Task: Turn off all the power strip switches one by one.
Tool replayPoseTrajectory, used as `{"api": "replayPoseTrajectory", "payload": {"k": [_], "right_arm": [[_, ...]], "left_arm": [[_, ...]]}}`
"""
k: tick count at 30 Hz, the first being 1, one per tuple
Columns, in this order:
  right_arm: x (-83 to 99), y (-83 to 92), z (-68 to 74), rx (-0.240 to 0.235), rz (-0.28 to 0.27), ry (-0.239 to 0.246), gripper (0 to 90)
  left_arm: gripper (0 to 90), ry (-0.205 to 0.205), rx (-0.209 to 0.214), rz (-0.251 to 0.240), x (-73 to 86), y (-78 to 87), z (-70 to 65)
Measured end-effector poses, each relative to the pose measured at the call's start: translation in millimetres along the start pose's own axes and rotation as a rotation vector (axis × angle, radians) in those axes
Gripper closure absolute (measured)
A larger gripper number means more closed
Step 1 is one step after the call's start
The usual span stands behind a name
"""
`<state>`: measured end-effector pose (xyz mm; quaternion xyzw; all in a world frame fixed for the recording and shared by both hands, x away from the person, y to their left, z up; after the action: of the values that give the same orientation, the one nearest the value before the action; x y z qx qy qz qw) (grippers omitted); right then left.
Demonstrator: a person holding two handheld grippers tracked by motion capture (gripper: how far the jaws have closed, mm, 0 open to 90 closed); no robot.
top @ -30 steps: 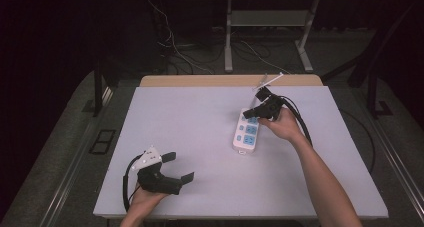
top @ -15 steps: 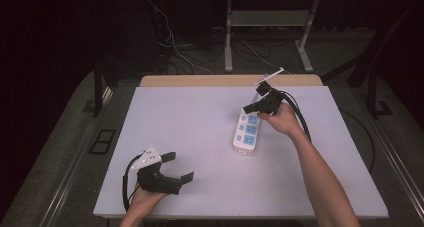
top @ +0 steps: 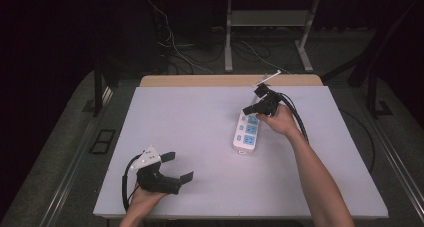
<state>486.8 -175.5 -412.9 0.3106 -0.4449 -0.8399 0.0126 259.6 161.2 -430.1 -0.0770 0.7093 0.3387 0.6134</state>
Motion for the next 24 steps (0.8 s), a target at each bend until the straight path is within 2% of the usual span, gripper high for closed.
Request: {"api": "replayPoseTrajectory", "payload": {"k": [14, 24], "right_arm": [[0.8, -10.3, -3.7, 0.012, 0.006, -0.018, 89.8], [3.1, -18.4, -5.7, 0.011, 0.038, -0.021, 89.7]], "left_arm": [[0.0, -0.001, 0.0, -0.003, -0.2, 0.5, -0.2], [0.0, -0.004, 0.002, 0.0, -0.1, 0.2, -0.2]]}}
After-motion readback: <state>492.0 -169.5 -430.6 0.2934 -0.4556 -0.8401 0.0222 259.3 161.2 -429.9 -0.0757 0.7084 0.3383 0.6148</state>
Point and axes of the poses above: each handheld gripper's, and its own axes: y roughly backward along the jaws, x roughly out of its underside, z roughly to its left, the point moved 2 cm from there along -y, roughly forward along the jaws, and after that the axes turned 14 degrees about -y, right-handed, at the moved point
